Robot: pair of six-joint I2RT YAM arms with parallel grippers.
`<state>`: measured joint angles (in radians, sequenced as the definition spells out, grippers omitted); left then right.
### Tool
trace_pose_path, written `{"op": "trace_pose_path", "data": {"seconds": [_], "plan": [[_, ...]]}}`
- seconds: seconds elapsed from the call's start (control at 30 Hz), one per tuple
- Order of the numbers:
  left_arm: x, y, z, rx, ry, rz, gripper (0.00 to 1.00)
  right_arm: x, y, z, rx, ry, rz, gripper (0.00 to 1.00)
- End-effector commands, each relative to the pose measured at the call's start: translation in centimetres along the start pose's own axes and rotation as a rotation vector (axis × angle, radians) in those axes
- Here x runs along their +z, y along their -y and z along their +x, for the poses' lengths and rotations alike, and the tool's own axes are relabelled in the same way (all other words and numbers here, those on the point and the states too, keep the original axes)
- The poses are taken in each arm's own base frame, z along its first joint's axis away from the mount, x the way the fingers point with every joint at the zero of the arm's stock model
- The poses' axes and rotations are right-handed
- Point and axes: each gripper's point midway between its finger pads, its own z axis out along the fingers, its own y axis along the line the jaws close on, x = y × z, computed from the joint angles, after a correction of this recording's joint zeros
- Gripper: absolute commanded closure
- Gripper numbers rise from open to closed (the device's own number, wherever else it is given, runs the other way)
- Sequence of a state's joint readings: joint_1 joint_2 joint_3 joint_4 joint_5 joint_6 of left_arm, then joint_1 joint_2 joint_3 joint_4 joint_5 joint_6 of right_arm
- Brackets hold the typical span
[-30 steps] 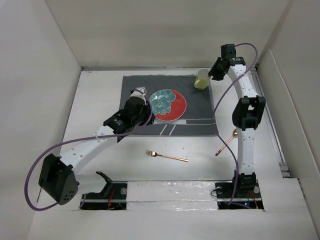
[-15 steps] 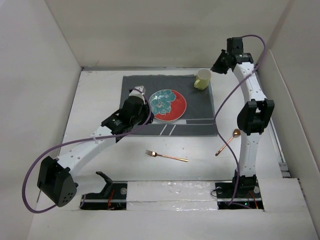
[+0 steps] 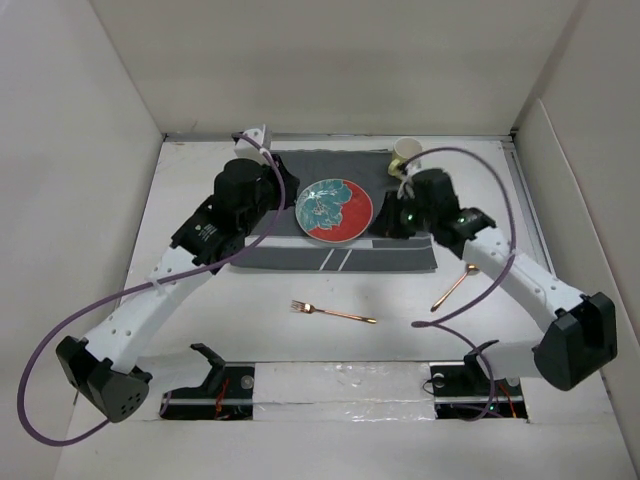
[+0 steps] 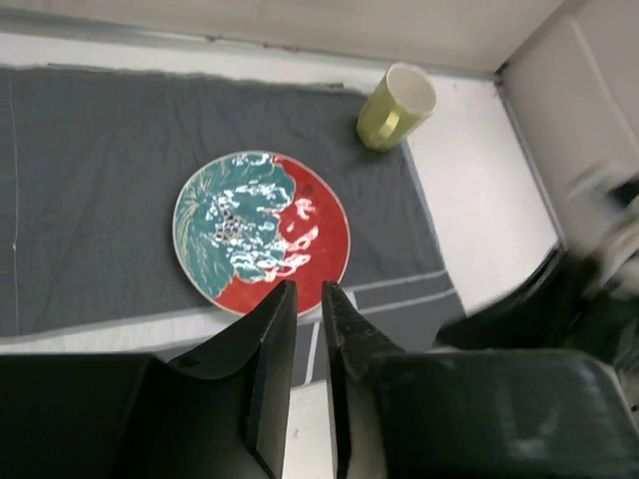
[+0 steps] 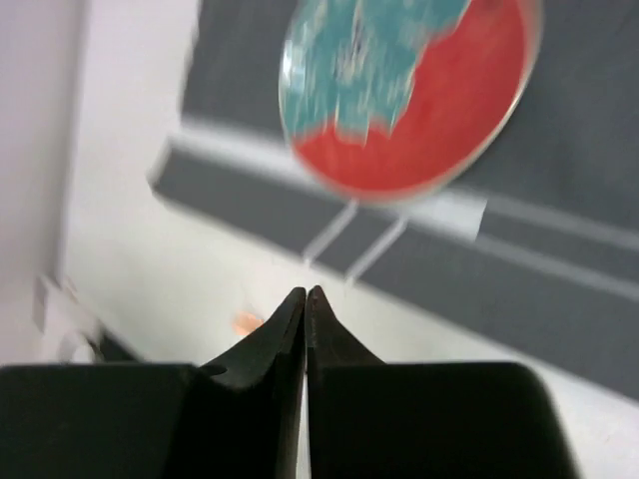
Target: Set the dinner table for one person
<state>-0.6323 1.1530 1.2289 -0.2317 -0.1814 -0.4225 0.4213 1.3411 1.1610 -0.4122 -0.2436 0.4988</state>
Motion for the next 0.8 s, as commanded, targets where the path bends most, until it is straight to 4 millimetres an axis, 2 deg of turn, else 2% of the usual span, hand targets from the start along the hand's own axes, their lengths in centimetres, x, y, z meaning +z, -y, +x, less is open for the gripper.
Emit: {"op": "trace_pose_path", "data": {"seconds": [0.0, 0.03, 0.07, 0.1, 0.23, 0.33, 0.37, 0.4, 0.47, 0.53, 0.6, 0.67, 0.77], "plan": [[-1.5, 0.4, -4.0, 0.015, 0.1, 0.003, 0.85, 0.4, 0.1, 6.8, -0.105, -0.143, 0.004, 0.73], [-1.6, 0.4, -4.3, 0.016, 0.108, 0.004, 0.82, 0.1, 0.5, 8.9, -0.131, -0.188, 0.011, 0.65], [-1.8, 0.6, -4.9, 0.018, 0.123, 0.007, 0.8, 0.1, -0.6, 10.7, -0.173, -0.222, -0.022, 0.58], [-1.9, 0.7, -5.2, 0.019, 0.131, 0.007, 0.75, 0.1, -0.6, 11.5, -0.195, -0.232, -0.013, 0.51], [-2.1, 0.6, -6.6, 0.026, 0.159, 0.008, 0.66, 0.5, -1.8, 14.5, -0.326, -0.291, -0.017, 0.47], [-2.5, 0.9, -7.2, 0.025, 0.172, 0.02, 0.61, 1.8, -3.0, 16.7, -0.447, -0.353, -0.022, 0.45], [-2.7, 1.1, -7.6, 0.022, 0.182, 0.023, 0.6, 2.2, -3.3, 17.5, -0.478, -0.378, -0.031, 0.45], [-3.3, 1.1, -8.4, 0.022, 0.201, 0.021, 0.58, 3.2, -4.0, 19.1, -0.542, -0.435, -0.028, 0.45], [-4.1, 1.3, -9.2, 0.024, 0.221, 0.025, 0.58, 3.3, -4.6, 20.4, -0.603, -0.46, -0.037, 0.45], [-4.8, 1.0, -10.1, 0.027, 0.242, 0.012, 0.57, 4.1, -4.9, 22.6, -0.668, -0.515, -0.03, 0.44], [-6.2, 1.2, -11.6, 0.027, 0.282, 0.017, 0.56, 5.1, -4.4, 23.6, -0.717, -0.526, 0.016, 0.45], [-7.2, 1.2, -12.4, 0.022, 0.305, 0.021, 0.55, 5.7, -4.8, 24.2, -0.741, -0.519, 0.015, 0.45], [-7.9, 1.0, -12.4, 0.015, 0.307, 0.018, 0.55, 6.8, -4.8, 24.9, -0.75, -0.519, 0.015, 0.45]]}}
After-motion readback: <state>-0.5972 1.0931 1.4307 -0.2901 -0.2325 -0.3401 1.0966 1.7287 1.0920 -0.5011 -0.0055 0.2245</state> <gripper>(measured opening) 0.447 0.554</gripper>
